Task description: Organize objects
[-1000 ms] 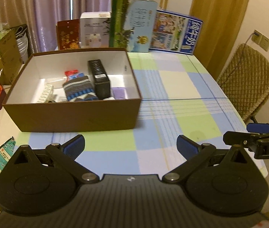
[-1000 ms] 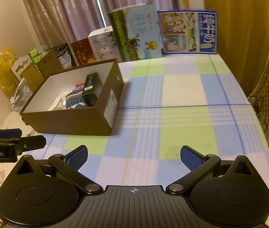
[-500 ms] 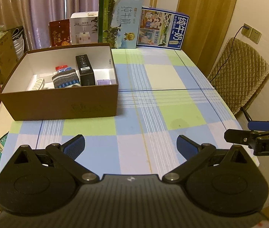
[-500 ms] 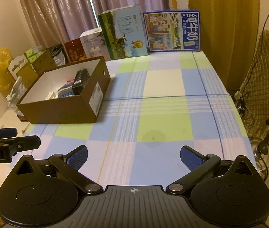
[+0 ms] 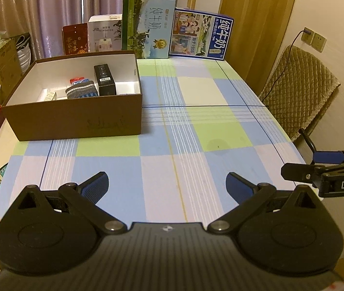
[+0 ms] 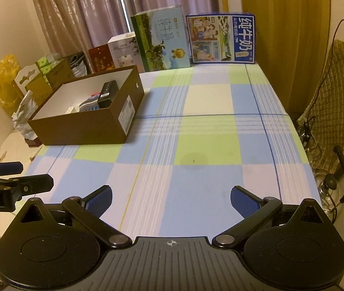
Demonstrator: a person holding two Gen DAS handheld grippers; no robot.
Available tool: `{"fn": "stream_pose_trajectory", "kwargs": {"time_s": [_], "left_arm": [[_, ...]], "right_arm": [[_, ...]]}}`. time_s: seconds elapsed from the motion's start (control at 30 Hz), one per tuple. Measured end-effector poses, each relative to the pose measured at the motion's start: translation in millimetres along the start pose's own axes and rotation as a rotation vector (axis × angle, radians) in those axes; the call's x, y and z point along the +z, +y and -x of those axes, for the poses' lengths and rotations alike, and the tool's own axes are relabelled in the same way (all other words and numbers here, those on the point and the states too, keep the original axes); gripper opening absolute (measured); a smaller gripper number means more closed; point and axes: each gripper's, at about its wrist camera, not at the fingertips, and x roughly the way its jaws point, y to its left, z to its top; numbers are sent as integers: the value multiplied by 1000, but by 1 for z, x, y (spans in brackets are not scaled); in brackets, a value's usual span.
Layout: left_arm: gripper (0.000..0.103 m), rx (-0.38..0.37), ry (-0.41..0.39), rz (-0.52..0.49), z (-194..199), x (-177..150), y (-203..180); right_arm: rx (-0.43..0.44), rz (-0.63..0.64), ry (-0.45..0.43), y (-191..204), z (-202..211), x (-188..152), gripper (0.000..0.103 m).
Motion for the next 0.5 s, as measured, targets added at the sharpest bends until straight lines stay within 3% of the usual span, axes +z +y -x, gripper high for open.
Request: {"fn": "stream_pose_trajectory", "kwargs": {"time_s": [0.5], "left_arm": [[102,-8,4,-16,14,-19,-11]], "right_arm": [[-3,-8,2,2,17,-22,101]]}}
